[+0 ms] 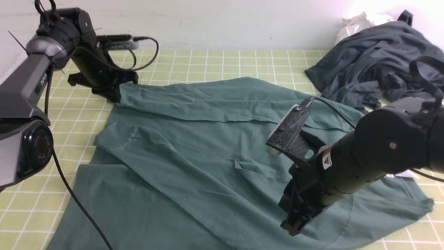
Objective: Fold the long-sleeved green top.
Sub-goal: Use the left arm to clamp the cuff farthest from it, then use the left arm to drag and drop the cuff onto the cuff closest to the left arm
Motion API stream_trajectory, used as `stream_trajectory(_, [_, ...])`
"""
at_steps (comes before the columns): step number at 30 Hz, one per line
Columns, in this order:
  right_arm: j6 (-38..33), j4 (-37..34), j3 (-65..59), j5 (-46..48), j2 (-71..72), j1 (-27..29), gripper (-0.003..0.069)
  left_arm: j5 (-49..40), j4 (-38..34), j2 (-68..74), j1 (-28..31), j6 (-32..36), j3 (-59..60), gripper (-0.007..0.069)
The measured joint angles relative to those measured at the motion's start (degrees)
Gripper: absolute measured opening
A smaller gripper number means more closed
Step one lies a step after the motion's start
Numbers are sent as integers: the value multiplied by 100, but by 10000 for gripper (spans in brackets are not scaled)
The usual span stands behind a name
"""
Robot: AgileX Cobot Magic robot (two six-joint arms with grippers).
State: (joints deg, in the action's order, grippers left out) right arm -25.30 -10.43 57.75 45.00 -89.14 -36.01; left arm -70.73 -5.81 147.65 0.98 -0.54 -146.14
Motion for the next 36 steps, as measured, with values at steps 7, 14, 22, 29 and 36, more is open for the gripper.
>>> stream_trajectory(7, [0, 72, 1, 182, 0, 0, 12, -7, -79, -789, -101, 54, 251, -1])
stream_trajectory(14, [0, 263, 1, 843, 19, 0, 12, 15, 394, -2837, -601, 386, 3014, -1])
stream_trajectory(22, [6, 237, 1, 561, 617, 0, 12, 34, 890, -4059, -734, 347, 6072, 4])
stream_trajectory(29, [6, 149, 1, 541, 880, 0, 12, 63, 863, -4218, -734, 517, 6424, 177])
stream_trajectory(36, [6, 117, 1, 739, 996, 0, 12, 156, 343, -5246, -863, 825, 7370, 409])
